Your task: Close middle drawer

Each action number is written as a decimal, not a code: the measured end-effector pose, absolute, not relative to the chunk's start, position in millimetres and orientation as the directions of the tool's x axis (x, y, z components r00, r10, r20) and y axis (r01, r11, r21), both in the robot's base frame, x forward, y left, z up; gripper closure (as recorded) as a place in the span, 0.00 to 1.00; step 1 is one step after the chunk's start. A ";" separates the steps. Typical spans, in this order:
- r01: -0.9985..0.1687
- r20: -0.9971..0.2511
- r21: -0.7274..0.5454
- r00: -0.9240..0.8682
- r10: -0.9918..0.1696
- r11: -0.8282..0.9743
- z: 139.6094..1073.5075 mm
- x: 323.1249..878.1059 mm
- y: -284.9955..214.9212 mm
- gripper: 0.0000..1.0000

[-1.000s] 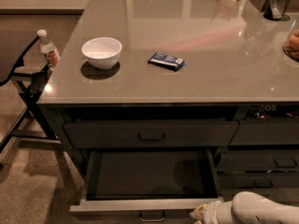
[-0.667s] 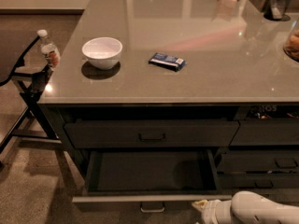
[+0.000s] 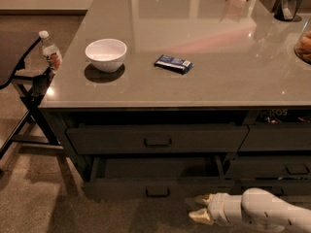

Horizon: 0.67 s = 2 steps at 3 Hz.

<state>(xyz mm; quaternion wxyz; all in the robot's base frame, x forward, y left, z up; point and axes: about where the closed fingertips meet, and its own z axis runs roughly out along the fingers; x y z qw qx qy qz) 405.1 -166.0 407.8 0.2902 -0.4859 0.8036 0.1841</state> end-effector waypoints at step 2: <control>-0.854 -0.700 -0.122 -0.287 -0.654 0.506 421.1 496.3 -183.3 0.96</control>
Offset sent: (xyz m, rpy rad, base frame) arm 0.1572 -0.0332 0.0270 -0.0253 -0.2706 -0.0964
